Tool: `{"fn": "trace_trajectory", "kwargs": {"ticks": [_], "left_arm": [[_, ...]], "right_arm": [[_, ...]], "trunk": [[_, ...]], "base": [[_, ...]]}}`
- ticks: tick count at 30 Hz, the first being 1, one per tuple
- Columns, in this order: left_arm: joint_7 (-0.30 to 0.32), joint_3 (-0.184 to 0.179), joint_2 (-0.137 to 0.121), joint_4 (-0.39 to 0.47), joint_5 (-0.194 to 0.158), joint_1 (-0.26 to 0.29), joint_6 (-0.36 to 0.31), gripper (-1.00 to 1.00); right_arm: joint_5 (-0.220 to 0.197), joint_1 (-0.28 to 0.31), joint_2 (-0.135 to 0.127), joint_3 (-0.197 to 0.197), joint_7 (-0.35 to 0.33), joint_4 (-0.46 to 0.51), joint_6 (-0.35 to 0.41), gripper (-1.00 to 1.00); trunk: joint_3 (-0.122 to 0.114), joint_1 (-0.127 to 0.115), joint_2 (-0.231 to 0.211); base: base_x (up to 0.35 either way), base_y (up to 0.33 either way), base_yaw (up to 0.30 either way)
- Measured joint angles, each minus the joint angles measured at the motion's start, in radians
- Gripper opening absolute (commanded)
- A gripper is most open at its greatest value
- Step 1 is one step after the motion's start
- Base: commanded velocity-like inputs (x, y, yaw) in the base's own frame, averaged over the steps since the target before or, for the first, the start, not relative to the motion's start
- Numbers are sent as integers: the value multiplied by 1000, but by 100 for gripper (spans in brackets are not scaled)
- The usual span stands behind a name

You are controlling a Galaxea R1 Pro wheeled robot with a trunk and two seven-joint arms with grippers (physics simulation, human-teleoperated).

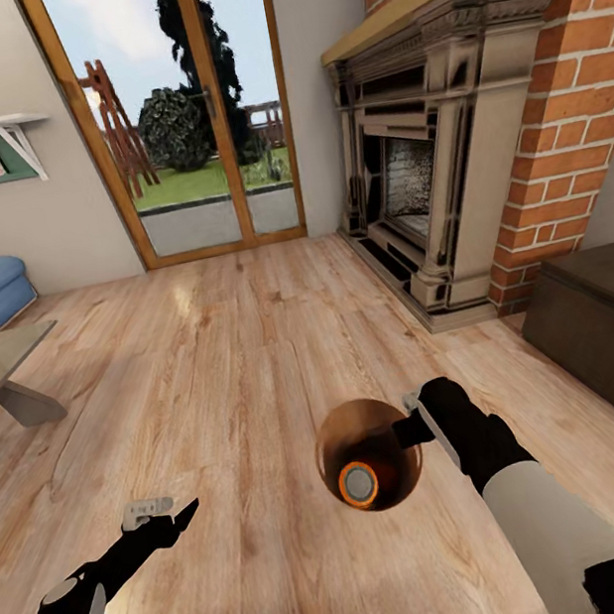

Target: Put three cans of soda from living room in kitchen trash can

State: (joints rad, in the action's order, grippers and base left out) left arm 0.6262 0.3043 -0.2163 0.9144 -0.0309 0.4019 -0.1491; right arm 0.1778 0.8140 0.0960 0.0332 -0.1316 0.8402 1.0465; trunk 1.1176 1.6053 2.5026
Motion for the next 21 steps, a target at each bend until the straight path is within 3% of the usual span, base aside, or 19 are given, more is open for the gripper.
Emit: {"fn": "trace_trajectory", "kwargs": {"ticks": [3,5,8,12,17,21], "left_arm": [[0,0,0,-10,-1,0,4,100],[1,0,0,-16,-1,0,9,100],[0,-1,0,-21,0,0,13,100],[0,-1,0,-23,1,0,14,100],[0,-1,0,-28,1,1,16,100],[-1,-1,0,-49,-1,1,18,100]], "right_arm": [[11,14,-10,0,1,-31,0,-100],[-4,35,-23,-10,-1,-72,0,-100],[-5,96,-49,-69,-1,-190,0,-100],[27,156,-69,-92,1,-313,-1,-100],[-13,219,-76,-103,-3,-431,0,-100],[7,246,-77,-133,0,-476,0,-100]], "trunk": [[0,0,0],[0,0,0],[0,0,0],[0,0,0],[0,0,0],[0,0,0]], "base": [[0,0,0],[0,0,0],[0,0,0],[0,0,0],[0,0,0],[0,0,0]]}}
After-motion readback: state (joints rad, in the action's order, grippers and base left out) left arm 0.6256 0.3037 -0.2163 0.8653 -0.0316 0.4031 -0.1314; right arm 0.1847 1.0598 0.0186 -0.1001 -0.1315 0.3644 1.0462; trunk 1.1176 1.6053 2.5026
